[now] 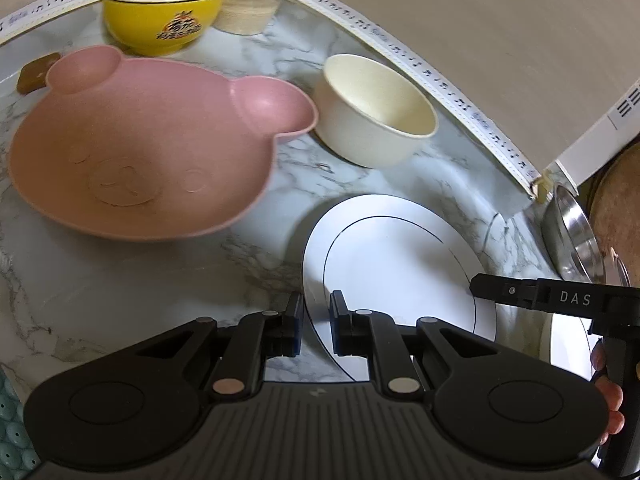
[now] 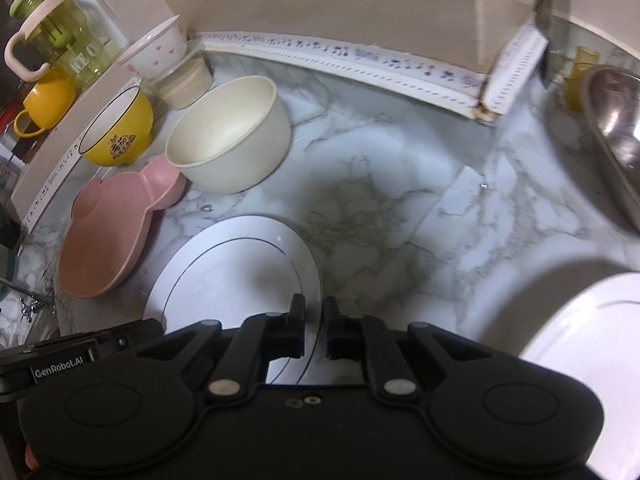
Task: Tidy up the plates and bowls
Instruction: 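Close both tools on the small white plate rim and lift it, then carry the small white plate and lower it onto the large white plate, then open both tools to release the stacked plate, then move both tools to the pink bear-shaped plate, then close both tools on the pink bear-shaped plate rim, then lift the pink plate with both tools and lower it onto the white plates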
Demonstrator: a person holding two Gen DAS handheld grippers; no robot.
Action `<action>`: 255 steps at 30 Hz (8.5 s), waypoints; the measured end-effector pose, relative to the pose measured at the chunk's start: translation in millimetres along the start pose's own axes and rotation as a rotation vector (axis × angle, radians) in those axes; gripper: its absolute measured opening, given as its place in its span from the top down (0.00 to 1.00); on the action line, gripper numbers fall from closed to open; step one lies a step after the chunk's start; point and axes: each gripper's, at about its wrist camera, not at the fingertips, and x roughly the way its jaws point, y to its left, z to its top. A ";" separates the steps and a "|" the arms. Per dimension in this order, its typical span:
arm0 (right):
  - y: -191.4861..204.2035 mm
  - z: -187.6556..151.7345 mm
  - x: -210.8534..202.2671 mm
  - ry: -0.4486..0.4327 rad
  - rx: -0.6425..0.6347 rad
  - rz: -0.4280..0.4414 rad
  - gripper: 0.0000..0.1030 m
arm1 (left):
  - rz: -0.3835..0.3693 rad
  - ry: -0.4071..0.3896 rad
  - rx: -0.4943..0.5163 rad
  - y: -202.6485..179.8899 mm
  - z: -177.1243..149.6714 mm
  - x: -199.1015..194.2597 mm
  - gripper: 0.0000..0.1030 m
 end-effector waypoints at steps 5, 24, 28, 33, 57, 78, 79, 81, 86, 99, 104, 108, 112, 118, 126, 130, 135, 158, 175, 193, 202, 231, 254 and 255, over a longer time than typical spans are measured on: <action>-12.3 -4.7 -14.8 -0.020 0.033 0.004 0.91 | -0.032 -0.013 0.021 -11.0 0.2 -5.6 0.88; -80.8 -39.1 -107.5 -0.154 0.168 -0.038 0.91 | -0.166 -0.021 0.192 -103.3 -11.4 -21.5 0.88; -99.9 -50.1 -125.7 -0.180 0.201 -0.055 0.91 | -0.192 -0.010 0.230 -125.1 -21.6 -19.0 0.88; -124.4 -65.8 -141.4 -0.195 0.243 -0.081 0.91 | -0.204 0.009 0.293 -154.8 -37.2 -11.4 0.88; -200.4 -118.9 -151.9 -0.172 0.361 -0.129 0.91 | -0.187 0.093 0.423 -219.5 -79.2 32.0 0.88; -208.4 -117.3 -143.1 -0.160 0.361 -0.121 0.92 | -0.147 0.114 0.436 -224.5 -82.3 44.7 0.88; -208.9 -117.2 -142.8 -0.160 0.362 -0.119 0.92 | -0.147 0.117 0.436 -224.3 -82.2 45.5 0.88; -208.8 -117.3 -143.0 -0.160 0.364 -0.122 0.92 | -0.149 0.120 0.437 -224.4 -81.4 46.3 0.88; -208.2 -114.2 -141.7 -0.156 0.356 -0.130 0.92 | -0.153 0.134 0.433 -223.5 -78.7 47.5 0.88; -205.5 -108.8 -133.6 -0.149 0.340 -0.131 0.91 | -0.171 0.107 0.439 -215.3 -71.8 33.4 0.88; -197.1 -105.5 -128.8 -0.145 0.286 -0.158 0.88 | -0.177 0.084 0.448 -212.6 -71.8 25.7 0.88; -191.5 -103.7 -128.6 -0.138 0.256 -0.183 0.81 | -0.190 0.077 0.453 -213.2 -73.3 21.0 0.88; -187.3 -104.1 -137.4 -0.154 0.246 -0.205 0.69 | -0.187 0.056 0.466 -214.1 -74.8 15.6 0.88; -171.5 -107.8 -158.7 -0.204 0.205 -0.202 0.55 | -0.199 0.022 0.488 -214.8 -76.2 0.6 0.88; -140.2 -111.1 -185.1 -0.273 0.121 -0.200 0.38 | -0.190 -0.032 0.513 -209.4 -75.9 -24.9 0.84; -120.7 -113.0 -196.6 -0.320 0.071 -0.199 0.29 | -0.211 -0.066 0.499 -199.5 -73.9 -36.8 0.71; -95.1 -113.5 -206.1 -0.383 0.016 -0.190 0.20 | -0.199 -0.109 0.492 -187.6 -72.5 -53.7 0.68; 49.8 -90.4 -171.1 -0.542 -0.285 -0.145 0.00 | -0.015 -0.387 0.355 -66.8 -53.9 -121.7 0.23; 143.4 -44.1 -47.7 -0.393 -0.491 -0.195 0.01 | 0.199 -0.368 0.215 67.5 7.1 -105.0 0.23; 168.1 16.4 55.5 -0.149 -0.314 -0.048 0.34 | 0.355 -0.249 0.044 157.9 74.5 -34.2 0.24; 167.2 27.3 74.9 -0.107 -0.266 -0.037 0.59 | 0.300 -0.195 -0.021 170.2 93.1 -17.7 0.46; 145.0 6.0 47.6 -0.086 -0.182 -0.020 0.91 | 0.205 -0.161 -0.076 153.4 53.6 -49.9 0.86; 38.7 -54.5 -100.9 -0.238 -0.051 -0.104 0.91 | 0.009 -0.195 0.162 -3.4 -3.1 -91.6 0.86; 32.1 -56.4 -107.4 -0.247 -0.038 -0.109 0.91 | -0.001 -0.195 0.173 -10.9 -5.2 -91.7 0.86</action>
